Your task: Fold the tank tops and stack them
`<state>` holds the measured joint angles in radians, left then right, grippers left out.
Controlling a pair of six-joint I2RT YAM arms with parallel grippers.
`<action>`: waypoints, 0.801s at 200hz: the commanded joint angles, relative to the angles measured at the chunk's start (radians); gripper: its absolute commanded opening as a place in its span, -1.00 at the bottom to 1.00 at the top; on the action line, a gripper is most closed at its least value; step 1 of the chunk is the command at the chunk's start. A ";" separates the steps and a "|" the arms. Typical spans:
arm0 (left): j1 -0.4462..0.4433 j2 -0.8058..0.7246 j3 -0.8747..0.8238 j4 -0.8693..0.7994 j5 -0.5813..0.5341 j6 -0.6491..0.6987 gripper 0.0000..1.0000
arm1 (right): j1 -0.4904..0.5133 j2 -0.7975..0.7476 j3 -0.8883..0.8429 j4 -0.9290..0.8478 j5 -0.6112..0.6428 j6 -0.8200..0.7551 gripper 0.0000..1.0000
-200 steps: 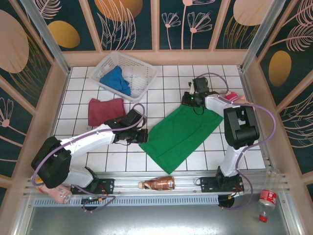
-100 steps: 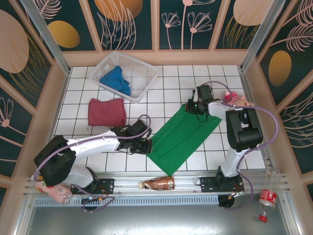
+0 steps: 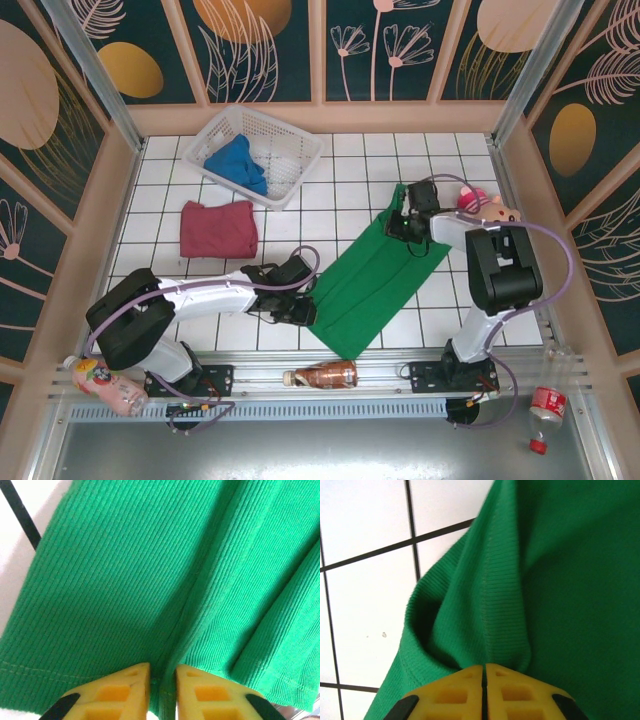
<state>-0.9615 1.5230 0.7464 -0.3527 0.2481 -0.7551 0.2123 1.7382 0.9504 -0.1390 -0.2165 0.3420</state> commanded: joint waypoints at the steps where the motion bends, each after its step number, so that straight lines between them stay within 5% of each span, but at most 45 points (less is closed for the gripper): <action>1: -0.004 -0.025 0.024 -0.068 0.010 0.012 -0.36 | -0.031 -0.059 0.051 -0.121 0.078 -0.026 -0.73; 68: -0.004 -0.047 0.136 -0.127 0.002 0.020 0.00 | -0.068 -0.088 0.127 -0.144 0.058 -0.063 -0.59; 89: -0.003 -0.011 0.198 -0.150 -0.033 0.044 0.03 | -0.071 -0.014 0.233 -0.152 0.085 -0.087 -0.39; 160: -0.002 0.109 0.268 -0.084 -0.063 0.048 0.07 | -0.070 0.246 0.479 -0.175 0.161 -0.130 -0.21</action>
<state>-0.9615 1.5978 1.0046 -0.4587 0.1974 -0.7185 0.1474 1.9114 1.3705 -0.2863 -0.0937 0.2401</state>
